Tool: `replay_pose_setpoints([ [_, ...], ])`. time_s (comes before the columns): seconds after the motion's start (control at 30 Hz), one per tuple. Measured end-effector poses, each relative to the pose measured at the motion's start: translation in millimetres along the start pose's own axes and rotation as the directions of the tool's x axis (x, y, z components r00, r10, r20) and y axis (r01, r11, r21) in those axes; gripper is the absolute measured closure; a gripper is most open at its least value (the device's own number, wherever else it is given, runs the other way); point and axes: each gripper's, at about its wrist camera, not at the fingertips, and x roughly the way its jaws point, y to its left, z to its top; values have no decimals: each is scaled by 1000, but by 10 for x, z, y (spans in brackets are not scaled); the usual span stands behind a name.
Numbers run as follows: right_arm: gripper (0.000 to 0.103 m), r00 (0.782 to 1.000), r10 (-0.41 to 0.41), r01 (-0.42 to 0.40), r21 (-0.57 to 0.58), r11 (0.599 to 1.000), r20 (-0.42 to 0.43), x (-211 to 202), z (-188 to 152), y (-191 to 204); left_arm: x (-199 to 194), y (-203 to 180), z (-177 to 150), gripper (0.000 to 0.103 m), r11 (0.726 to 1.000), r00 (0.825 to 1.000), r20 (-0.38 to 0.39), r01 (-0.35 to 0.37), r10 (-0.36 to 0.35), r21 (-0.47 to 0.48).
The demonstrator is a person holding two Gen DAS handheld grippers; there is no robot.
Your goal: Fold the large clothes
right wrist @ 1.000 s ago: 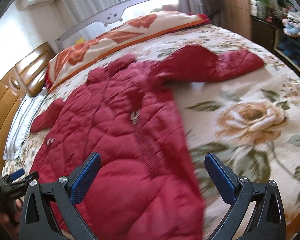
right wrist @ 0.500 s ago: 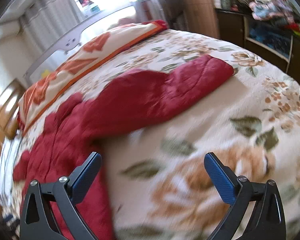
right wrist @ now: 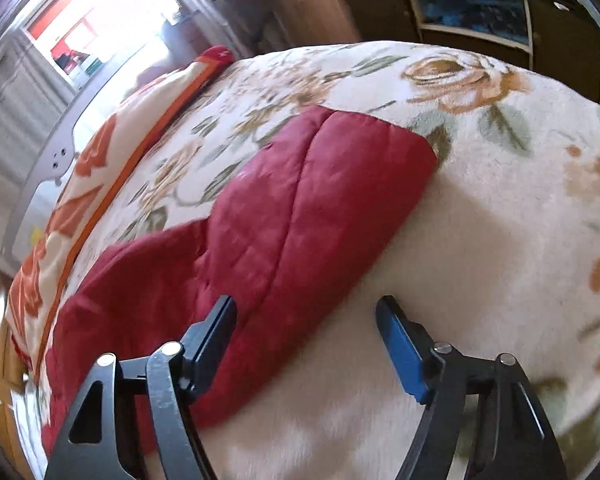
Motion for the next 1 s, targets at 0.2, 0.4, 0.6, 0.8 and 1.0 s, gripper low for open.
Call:
replay_pose_setpoints([
  [0.2, 90, 996, 78, -78, 6, 997, 34, 53, 117, 108, 54, -32, 90, 1, 1000, 1000, 0, 19, -19, -10],
  [0.4, 94, 978, 191, -184, -95, 978, 80, -256, 92, 515, 56, -46, 111, 1, 999, 999, 8, 42, -42, -8],
  [0.6, 95, 937, 344, -317, -269, 909, 60, -702, -149, 1202, 24, 46, 112, 1, 998, 998, 18, 62, -62, -24],
  [0.8, 96, 873, 485, -464, -415, 783, -61, -931, -644, 2009, -29, 267, 154, 1, 996, 997, 46, 60, -57, -66],
  [1.0, 96, 843, 496, -520, -545, 658, -206, -882, -1320, 2723, 69, 604, 329, 2, 961, 973, 33, 231, -228, -155],
])
